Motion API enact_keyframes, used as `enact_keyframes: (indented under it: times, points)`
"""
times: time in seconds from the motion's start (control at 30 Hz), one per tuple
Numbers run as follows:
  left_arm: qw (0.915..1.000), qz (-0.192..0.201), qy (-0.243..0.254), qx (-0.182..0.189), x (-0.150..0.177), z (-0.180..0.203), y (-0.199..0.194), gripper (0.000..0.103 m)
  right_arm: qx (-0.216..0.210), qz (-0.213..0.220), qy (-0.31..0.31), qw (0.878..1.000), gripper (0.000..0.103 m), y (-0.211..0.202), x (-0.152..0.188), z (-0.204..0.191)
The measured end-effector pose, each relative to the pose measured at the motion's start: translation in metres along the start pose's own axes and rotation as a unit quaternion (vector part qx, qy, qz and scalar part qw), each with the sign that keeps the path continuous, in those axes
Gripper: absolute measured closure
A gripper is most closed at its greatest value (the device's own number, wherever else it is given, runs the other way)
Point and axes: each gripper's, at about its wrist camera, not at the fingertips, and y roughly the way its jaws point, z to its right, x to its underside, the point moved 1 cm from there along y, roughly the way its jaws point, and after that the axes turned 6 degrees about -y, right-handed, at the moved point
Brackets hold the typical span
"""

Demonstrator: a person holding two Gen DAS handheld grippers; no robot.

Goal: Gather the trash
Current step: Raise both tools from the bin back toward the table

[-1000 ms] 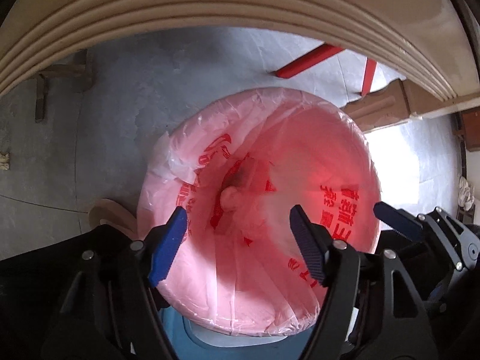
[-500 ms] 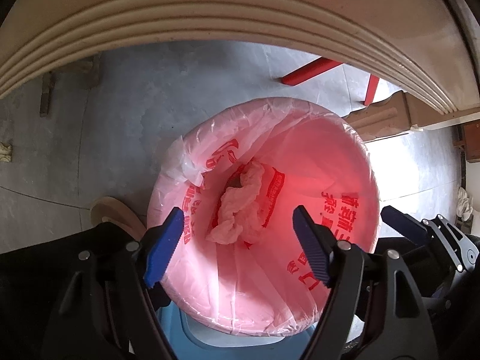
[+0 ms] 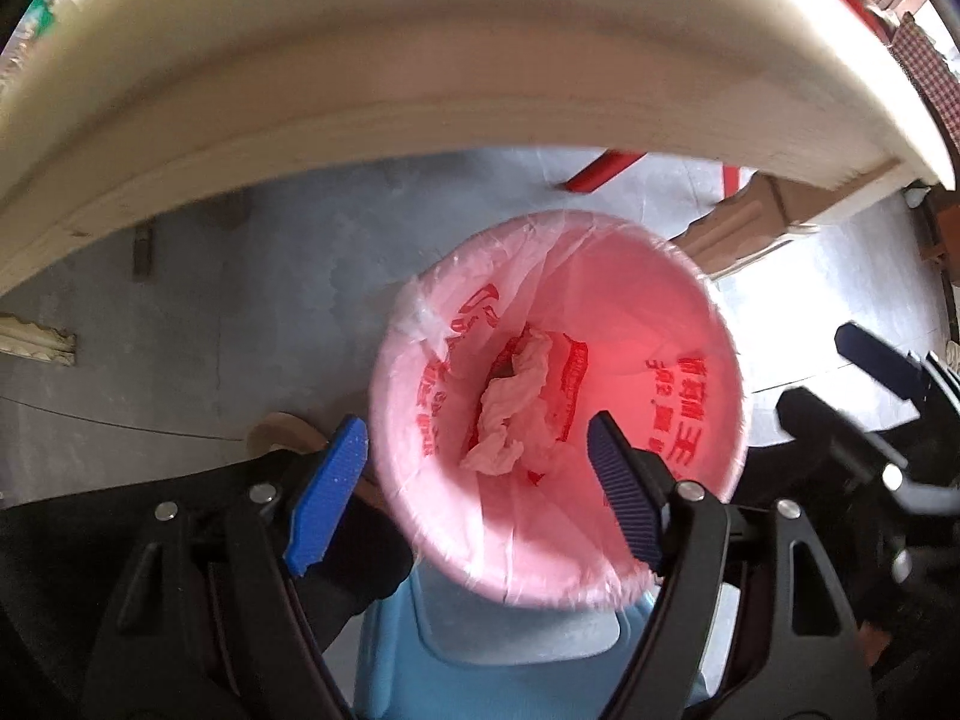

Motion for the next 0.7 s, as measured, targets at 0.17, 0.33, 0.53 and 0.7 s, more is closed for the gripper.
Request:
enact_keyframes:
  times: [0.17,0.33,0.53,0.7]
  points:
    - [0.9975,0.061,0.035,-0.008,0.007,-0.002,-0.078,0.029,0.003,0.065,-0.005,0.998,0.027,-0.06,-0.013,-0.009]
    - [0.9902,0.124,0.064,-0.003,0.0,-0.011,-0.171,0.024,0.01,0.145,-0.01,0.989,0.022,-0.129,-0.033,-0.018]
    - [0.9738,0.209,0.088,-0.018,-0.019,-0.012,-0.266,0.023,0.009,0.229,-0.019,0.973,0.021,-0.205,-0.063,-0.028]
    - [0.9656,0.247,0.08,-0.005,-0.033,-0.019,-0.317,0.022,0.018,0.28,-0.033,0.959,0.014,-0.248,-0.084,-0.04]
